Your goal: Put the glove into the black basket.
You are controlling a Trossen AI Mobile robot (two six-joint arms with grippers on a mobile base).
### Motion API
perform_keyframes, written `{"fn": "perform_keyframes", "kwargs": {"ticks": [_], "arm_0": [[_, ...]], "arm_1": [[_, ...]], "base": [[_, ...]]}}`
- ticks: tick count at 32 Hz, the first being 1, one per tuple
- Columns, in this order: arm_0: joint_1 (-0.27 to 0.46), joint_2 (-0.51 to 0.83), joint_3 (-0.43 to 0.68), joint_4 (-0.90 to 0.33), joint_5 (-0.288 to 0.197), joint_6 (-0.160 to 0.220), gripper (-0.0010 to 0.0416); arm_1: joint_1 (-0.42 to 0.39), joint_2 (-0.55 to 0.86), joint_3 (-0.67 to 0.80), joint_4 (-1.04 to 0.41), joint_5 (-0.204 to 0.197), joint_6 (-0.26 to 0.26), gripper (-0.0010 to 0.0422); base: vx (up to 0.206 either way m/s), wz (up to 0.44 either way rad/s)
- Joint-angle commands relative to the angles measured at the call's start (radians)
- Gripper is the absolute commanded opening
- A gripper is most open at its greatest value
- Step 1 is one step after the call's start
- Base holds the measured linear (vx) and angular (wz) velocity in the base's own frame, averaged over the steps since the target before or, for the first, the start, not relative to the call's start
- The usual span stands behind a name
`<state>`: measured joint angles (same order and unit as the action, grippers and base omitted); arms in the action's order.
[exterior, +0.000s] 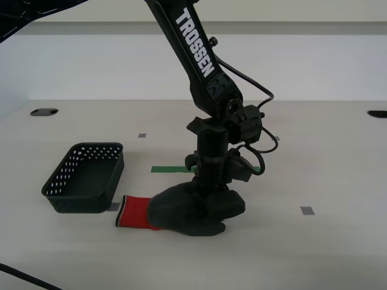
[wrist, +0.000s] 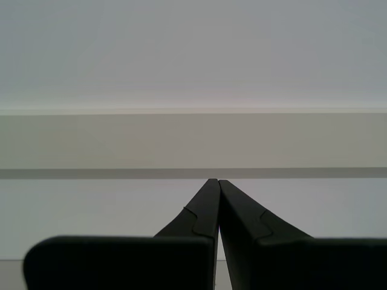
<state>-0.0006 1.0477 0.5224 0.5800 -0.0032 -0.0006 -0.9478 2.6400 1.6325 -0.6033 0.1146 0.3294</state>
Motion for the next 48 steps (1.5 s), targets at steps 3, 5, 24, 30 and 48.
{"fn": "perform_keyframes", "kwargs": {"ticks": [3,5,24,30,48], "arm_0": [[0.001,0.0,0.001,0.002,0.0,0.0,0.0001],[0.001,0.0,0.001,0.002,0.0,0.0,0.0001],[0.0,0.0,0.001,-0.02,0.0,0.0,0.0001],[0.001,0.0,0.001,-0.044,0.0,0.0,0.0001],[0.001,0.0,0.001,-0.057,0.0,0.0,0.0001]], "arm_1": [[-0.002,-0.02,-0.003,-0.004,-0.011,-0.009,-0.0001],[-0.002,-0.041,-0.003,-0.011,-0.011,-0.008,-0.0002],[0.224,-0.544,-0.025,-0.132,-0.134,-0.088,-0.0002],[0.484,-0.697,-0.124,-0.139,-0.138,-0.087,-0.0002],[0.735,-0.757,-0.631,0.172,-0.099,-0.135,-0.0001]], "base": [[0.0,0.0],[0.0,0.0],[0.0,0.0],[0.0,0.0],[0.0,0.0]]}}
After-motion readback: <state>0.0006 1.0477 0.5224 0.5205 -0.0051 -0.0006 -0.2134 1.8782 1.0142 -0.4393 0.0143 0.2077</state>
